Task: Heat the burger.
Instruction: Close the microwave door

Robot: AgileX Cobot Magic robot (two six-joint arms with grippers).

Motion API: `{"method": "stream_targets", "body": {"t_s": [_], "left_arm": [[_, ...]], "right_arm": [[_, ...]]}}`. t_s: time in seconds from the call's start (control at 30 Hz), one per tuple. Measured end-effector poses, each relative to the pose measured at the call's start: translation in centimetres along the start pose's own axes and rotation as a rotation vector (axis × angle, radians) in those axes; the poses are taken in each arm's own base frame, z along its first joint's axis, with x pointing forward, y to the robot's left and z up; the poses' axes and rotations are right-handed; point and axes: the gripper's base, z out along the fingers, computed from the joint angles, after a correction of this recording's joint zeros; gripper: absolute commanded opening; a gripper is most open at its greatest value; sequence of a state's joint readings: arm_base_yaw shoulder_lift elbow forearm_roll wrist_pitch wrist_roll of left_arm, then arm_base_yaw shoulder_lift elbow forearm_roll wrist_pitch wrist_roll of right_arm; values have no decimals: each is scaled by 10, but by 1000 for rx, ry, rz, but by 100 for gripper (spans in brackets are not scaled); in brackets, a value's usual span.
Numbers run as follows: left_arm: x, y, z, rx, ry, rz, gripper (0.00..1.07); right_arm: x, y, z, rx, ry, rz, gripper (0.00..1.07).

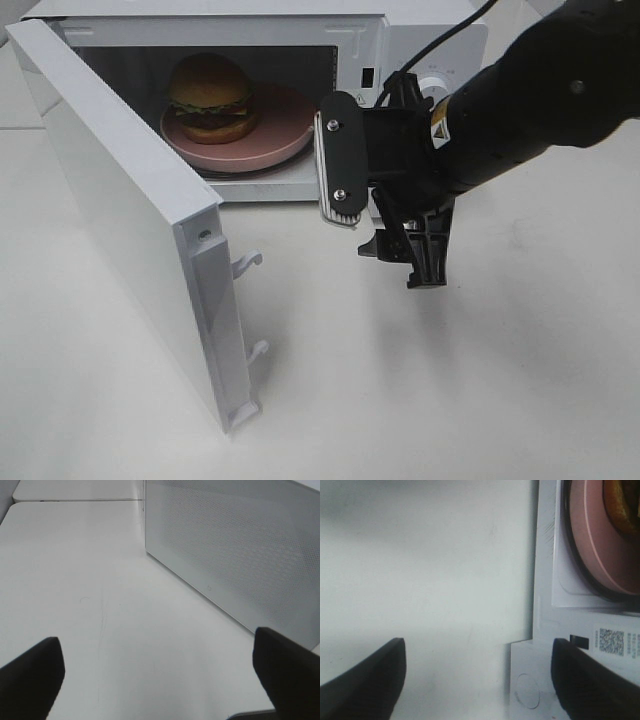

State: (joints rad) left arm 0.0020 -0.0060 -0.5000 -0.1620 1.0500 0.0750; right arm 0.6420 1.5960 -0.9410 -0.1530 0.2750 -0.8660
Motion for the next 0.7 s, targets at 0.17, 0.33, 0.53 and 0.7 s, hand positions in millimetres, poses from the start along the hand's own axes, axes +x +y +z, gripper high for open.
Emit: {"method": "stream_targets", "body": {"t_s": [0.17, 0.33, 0.53, 0.7], "left_arm": [[0, 0, 0, 0, 0, 0, 94], [0, 0, 0, 0, 0, 0, 94], [0, 0, 0, 0, 0, 0, 94], [0, 0, 0, 0, 0, 0, 94]], "right_arm": [[8, 10, -16, 8, -6, 78, 76], [15, 19, -33, 15, -9, 216, 76], [22, 26, -56, -12, 41, 448, 76], [30, 33, -73, -47, 120, 646, 76]]}}
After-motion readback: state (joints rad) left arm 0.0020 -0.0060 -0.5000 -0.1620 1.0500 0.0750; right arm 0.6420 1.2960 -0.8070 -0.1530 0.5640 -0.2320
